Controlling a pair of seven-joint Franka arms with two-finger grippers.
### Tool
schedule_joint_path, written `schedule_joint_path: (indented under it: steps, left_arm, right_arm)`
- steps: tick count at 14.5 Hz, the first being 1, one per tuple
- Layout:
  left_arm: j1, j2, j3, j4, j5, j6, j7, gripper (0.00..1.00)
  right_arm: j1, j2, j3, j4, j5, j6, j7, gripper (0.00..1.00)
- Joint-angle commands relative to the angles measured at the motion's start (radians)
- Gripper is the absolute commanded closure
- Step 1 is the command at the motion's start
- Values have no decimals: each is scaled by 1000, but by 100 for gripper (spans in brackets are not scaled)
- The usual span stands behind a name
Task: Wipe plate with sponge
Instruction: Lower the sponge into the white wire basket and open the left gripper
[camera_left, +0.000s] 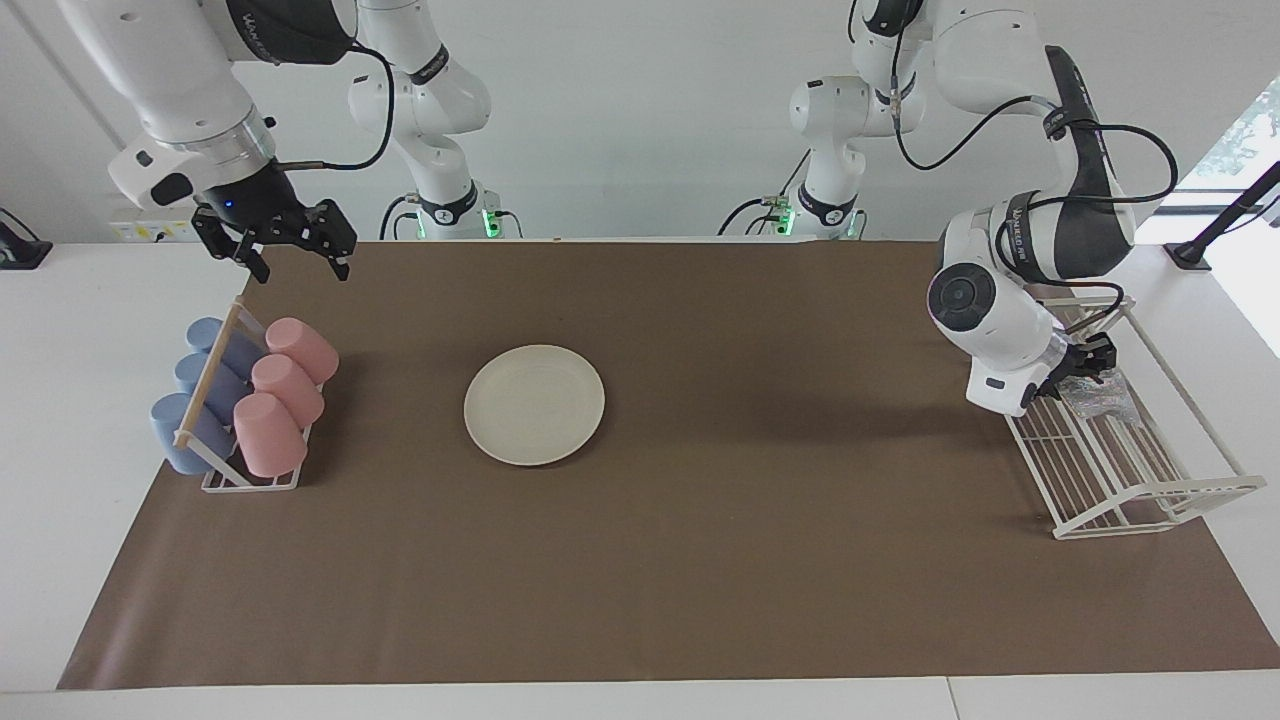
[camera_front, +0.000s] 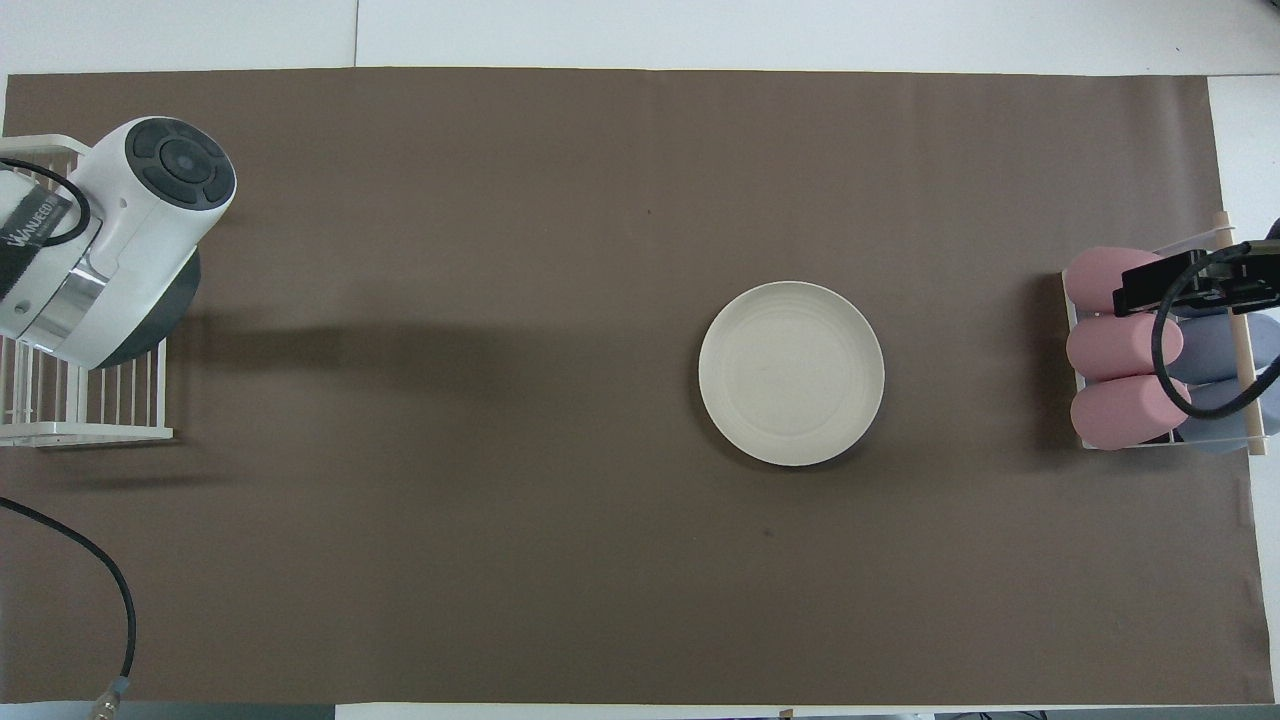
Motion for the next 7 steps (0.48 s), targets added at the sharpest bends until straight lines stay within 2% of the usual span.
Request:
schedule_joint_path:
  steps: [1, 5, 7]
  left_arm:
    - [8, -16, 1, -8, -22, 23, -8, 0]
    - [23, -35, 7, 43, -172, 36, -5, 0]
    - [27, -48, 11, 95, -284, 25, -2, 0]
  right_arm:
    - [-8, -9, 4, 1, 1, -19, 3, 0]
    - [-8, -9, 4, 0, 3, -19, 4, 0]
    - [-6, -10, 4, 0, 3, -19, 7, 0]
